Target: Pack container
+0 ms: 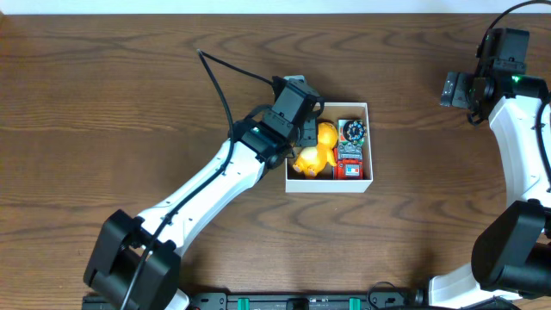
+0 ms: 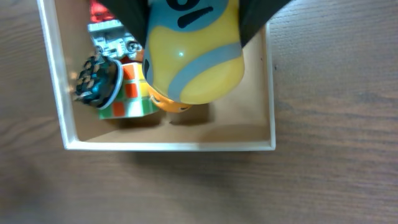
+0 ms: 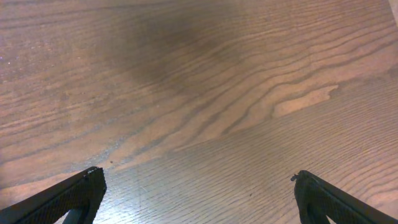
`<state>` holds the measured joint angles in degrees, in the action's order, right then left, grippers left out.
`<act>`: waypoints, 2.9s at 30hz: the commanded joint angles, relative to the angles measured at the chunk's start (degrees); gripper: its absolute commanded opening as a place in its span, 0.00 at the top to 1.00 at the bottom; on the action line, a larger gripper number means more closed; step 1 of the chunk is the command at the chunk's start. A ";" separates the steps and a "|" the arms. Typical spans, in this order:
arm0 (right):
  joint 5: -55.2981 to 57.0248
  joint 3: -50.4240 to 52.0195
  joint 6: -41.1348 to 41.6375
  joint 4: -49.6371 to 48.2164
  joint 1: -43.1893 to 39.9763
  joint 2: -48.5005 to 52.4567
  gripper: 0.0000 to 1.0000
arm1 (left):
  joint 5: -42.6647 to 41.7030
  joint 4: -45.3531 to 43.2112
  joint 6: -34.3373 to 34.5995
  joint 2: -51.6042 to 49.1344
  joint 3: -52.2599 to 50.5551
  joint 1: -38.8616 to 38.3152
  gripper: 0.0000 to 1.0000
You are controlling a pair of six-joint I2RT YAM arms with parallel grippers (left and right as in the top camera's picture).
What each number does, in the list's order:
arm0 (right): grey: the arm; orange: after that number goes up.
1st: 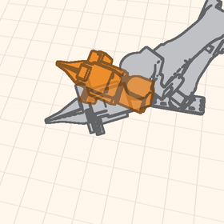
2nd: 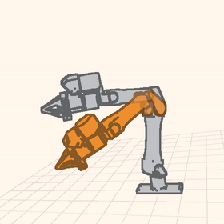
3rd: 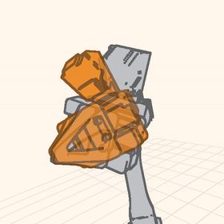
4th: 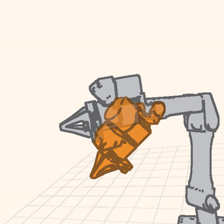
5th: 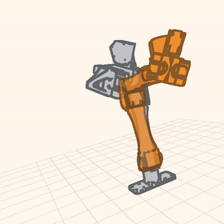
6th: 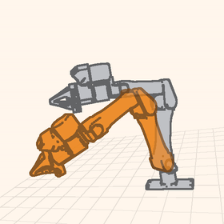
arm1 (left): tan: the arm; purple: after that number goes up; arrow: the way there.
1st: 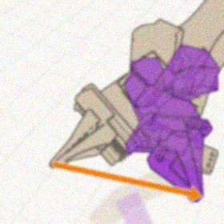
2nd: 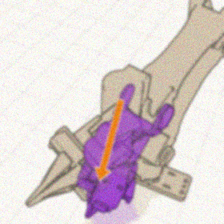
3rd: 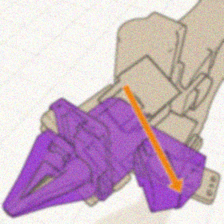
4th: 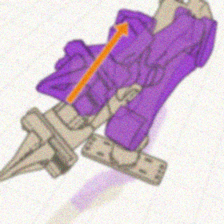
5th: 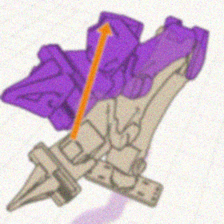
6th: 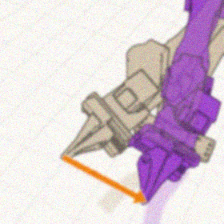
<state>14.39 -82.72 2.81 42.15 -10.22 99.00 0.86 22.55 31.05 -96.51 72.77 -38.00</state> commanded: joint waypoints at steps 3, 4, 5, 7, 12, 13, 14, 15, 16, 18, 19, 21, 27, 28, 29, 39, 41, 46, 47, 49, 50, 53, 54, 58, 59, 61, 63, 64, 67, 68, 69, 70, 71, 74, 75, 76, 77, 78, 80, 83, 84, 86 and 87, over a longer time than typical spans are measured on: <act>0.20 -0.85 0.98 -0.13 -0.26 0.50 0.01 | 1.40 0.02 -0.61 -0.74 0.59 -0.17 0.56; 0.20 -0.85 0.98 -0.13 -0.26 0.50 0.01 | 1.68 0.04 -0.61 -0.79 0.59 -0.17 0.55; 0.20 -0.85 0.98 -0.13 -0.26 0.50 0.01 | 2.03 0.04 -0.63 -0.81 0.59 -0.17 0.54; 0.20 -0.85 0.98 -0.13 -0.26 0.50 0.01 | 2.86 0.04 -0.63 -0.81 0.59 -0.17 0.50; 0.20 -0.85 0.98 -0.13 -0.26 0.50 0.01 | 3.08 -0.24 -0.63 -0.81 0.59 -0.17 0.41; 0.20 -0.85 0.98 -0.13 -0.26 0.50 0.01 | 3.08 -0.39 -0.63 -0.81 0.59 -0.17 0.40; 0.20 -0.85 0.98 -0.13 -0.26 0.50 0.01 | 3.08 -0.59 -0.63 -0.81 0.59 -0.17 0.38; 0.20 -0.85 0.98 -0.13 -0.26 0.50 0.01 | 3.08 -0.79 -0.63 -0.81 0.59 -0.17 0.37; 0.20 -0.85 0.98 -0.13 -0.26 0.50 0.01 | 3.08 -0.96 -0.63 -0.81 0.59 -0.17 0.36; 0.20 -0.85 0.98 -0.13 -0.26 0.50 0.01 | 3.08 -1.14 -0.61 -0.81 0.59 -0.17 0.36; 0.20 -0.85 0.98 -0.13 -0.26 0.50 0.01 | 3.08 -1.25 -0.61 -0.81 0.59 -0.17 0.36; 0.20 -0.85 0.98 -0.13 -0.26 0.50 0.01 | 3.08 -1.36 -0.63 -0.81 0.59 -0.17 0.36; 0.20 -0.85 0.98 -0.13 -0.26 0.50 0.01 | 3.13 -2.36 -0.63 -0.81 0.59 0.00 0.34; 0.20 -0.85 0.98 -0.13 -0.26 0.50 0.01 | 3.30 -2.56 -0.63 -0.81 0.59 0.26 0.34; 0.20 -0.85 0.98 -0.13 -0.26 0.50 0.01 | 3.67 -2.58 -0.63 -0.81 0.59 0.70 0.34; 0.20 -0.85 0.98 -0.13 -0.26 0.50 0.01 | 5.88 -2.32 -0.37 -0.79 0.59 9.53 0.33; 0.20 -0.85 0.98 -0.13 -0.26 0.50 0.01 | 5.88 -1.75 -0.39 -0.79 0.59 12.02 0.29; 0.20 -0.85 0.98 -0.13 -0.26 0.50 0.01 | 6.56 1.16 -0.50 -0.81 0.59 18.08 0.20; 0.22 -0.85 0.98 -0.13 -0.26 0.50 0.01 | 6.54 1.88 -0.61 -0.83 0.59 19.61 0.19; 0.20 -0.85 0.98 -0.13 -0.26 0.50 0.01 | 6.54 2.75 -0.61 -0.81 0.59 21.77 0.17; 0.20 -0.85 0.98 -0.13 -0.26 0.50 0.01 | 6.54 3.19 -0.63 -0.81 0.59 22.91 0.16; 0.20 -0.85 0.98 -0.13 -0.26 0.50 0.01 | 7.74 4.92 -0.63 -0.81 0.59 26.12 0.12; 0.20 -0.85 0.98 -0.13 -0.26 0.50 0.01 | 8.63 5.62 -0.63 -0.81 0.59 27.30 0.11; 0.20 -0.85 0.98 -0.13 -0.26 0.50 0.01 | 9.25 7.30 -0.61 -0.81 0.59 31.28 0.10; 0.20 -0.85 0.98 -0.13 -0.26 0.50 0.01 | 9.25 7.63 -0.61 -0.81 0.59 32.04 0.10; 0.20 -0.85 0.98 -0.13 -0.26 0.50 0.01 | 9.27 8.13 -0.61 -0.83 0.59 33.24 0.09; 0.20 -0.85 0.98 -0.13 -0.26 0.50 0.01 | 9.27 8.26 -0.61 -0.81 0.59 34.16 0.06; 0.20 -0.85 0.98 -0.13 -0.26 0.50 0.01 | 9.27 8.28 -0.61 -0.81 0.59 34.51 0.02; 0.20 -0.85 0.98 -0.13 -0.26 0.50 0.01 | 9.27 8.28 -0.61 -0.83 0.59 34.95 0.02; 0.20 -0.85 0.98 -0.13 -0.26 0.50 0.01 | 9.25 8.26 -0.59 -0.83 0.59 34.95 0.02; 0.20 -0.85 0.98 -0.13 -0.26 0.50 0.01 | 9.27 8.26 -0.59 -0.81 0.59 34.93 0.02; 0.20 -0.85 0.98 -0.13 -0.26 0.50 0.01 | 9.27 8.26 -0.61 -0.81 0.59 34.93 0.02; 0.20 -0.85 0.98 -0.13 -0.26 0.50 0.01 | 9.25 8.26 -0.61 -0.81 0.59 34.93 0.02; 0.20 -0.85 0.98 -0.13 -0.26 0.50 0.01 | 9.27 8.26 -0.61 -0.81 0.59 34.93 0.02; 0.20 -0.85 0.98 -0.13 -0.26 0.50 0.01 | 9.27 8.26 -0.61 -0.81 0.59 34.93 0.02; 0.20 -0.85 0.98 -0.13 -0.26 0.50 0.01 | 9.27 8.26 -0.59 -0.81 0.59 34.93 0.02; 0.20 -0.85 0.98 -0.13 -0.26 0.50 0.01 | 9.27 8.26 -0.61 -0.83 0.59 34.93 0.02; 0.20 -0.85 0.98 -0.13 -0.26 0.50 0.01 | 9.27 8.26 -0.59 -0.81 0.59 34.93 0.02; 0.20 -0.85 0.98 -0.13 -0.26 0.50 0.01 | 9.27 8.26 -0.59 -0.83 0.59 34.93 0.02; 0.20 -0.85 0.98 -0.13 -0.26 0.50 0.01 | 9.25 8.26 -0.61 -0.83 0.59 34.93 0.02; 0.20 -0.85 0.98 -0.13 -0.26 0.50 0.01 | 9.27 8.26 -0.61 -0.81 0.59 34.93 0.02; 0.20 -0.85 0.98 -0.13 -0.26 0.50 0.01 | 9.27 8.28 -0.61 -0.81 0.59 34.93 0.02; 0.20 -0.85 0.98 -0.13 -0.26 0.50 0.01 | 9.27 8.26 -0.61 -0.81 0.59 34.93 0.02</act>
<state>14.39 -82.72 2.81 42.15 -10.22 99.00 9.41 30.61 31.03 -97.30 72.77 -3.25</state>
